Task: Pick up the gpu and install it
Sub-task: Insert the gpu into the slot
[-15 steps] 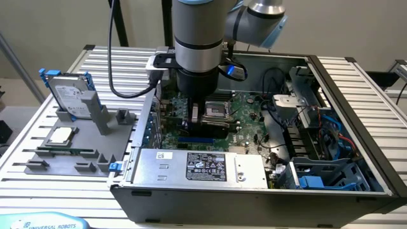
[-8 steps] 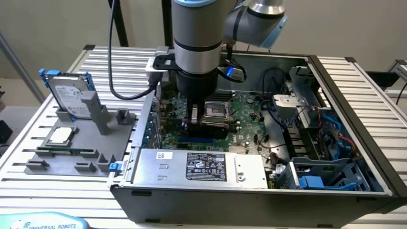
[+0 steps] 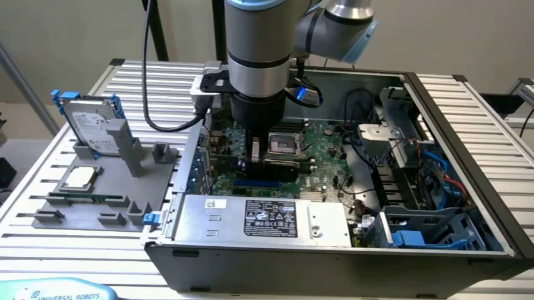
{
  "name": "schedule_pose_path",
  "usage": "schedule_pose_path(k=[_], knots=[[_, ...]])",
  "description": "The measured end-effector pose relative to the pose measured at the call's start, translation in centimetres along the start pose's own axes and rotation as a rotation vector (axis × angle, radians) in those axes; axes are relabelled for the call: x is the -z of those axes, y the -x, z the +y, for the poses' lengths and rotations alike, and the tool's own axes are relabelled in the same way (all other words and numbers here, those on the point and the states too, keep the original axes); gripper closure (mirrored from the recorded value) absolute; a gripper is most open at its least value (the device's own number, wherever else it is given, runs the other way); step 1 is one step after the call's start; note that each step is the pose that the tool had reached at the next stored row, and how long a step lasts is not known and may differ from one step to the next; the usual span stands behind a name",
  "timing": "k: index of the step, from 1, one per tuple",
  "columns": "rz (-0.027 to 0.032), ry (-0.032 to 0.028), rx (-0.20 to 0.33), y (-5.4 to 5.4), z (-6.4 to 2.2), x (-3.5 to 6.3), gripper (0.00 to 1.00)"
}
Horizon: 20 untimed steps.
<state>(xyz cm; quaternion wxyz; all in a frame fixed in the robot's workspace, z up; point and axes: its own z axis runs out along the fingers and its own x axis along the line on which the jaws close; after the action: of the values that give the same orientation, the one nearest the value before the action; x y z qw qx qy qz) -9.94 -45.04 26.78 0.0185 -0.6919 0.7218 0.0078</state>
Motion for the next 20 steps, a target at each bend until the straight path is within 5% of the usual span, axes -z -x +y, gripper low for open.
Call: schedule_pose_path(k=[20], knots=[[0.0000,-0.0013,0.003,0.06,0.17,-0.51,0.73]])
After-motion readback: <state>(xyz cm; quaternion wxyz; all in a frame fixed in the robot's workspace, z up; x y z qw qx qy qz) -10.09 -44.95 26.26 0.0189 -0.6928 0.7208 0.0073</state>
